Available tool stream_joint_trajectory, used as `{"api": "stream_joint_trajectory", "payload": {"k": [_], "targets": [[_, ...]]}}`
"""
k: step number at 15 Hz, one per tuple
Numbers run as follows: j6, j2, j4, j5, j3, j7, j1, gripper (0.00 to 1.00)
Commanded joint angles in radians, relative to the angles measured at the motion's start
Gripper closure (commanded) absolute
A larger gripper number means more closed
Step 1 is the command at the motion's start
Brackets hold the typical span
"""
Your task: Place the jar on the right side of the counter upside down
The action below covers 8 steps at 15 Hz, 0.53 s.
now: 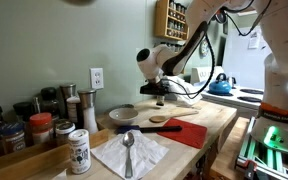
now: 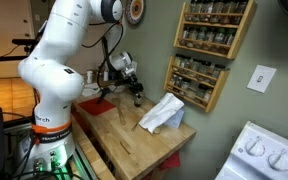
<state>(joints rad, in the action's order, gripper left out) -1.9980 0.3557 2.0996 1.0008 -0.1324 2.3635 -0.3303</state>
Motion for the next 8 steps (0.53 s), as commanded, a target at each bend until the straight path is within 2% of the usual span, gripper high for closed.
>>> {"api": "stream_joint_trajectory", "payload": {"k": [1,8], "targets": [[0.036,0.044,-0.03,0.065,-0.014,0.025,-0.011,0.72],[0.037,0.085,-0.042,0.157,-0.023,0.054,-0.021,0.72]]}}
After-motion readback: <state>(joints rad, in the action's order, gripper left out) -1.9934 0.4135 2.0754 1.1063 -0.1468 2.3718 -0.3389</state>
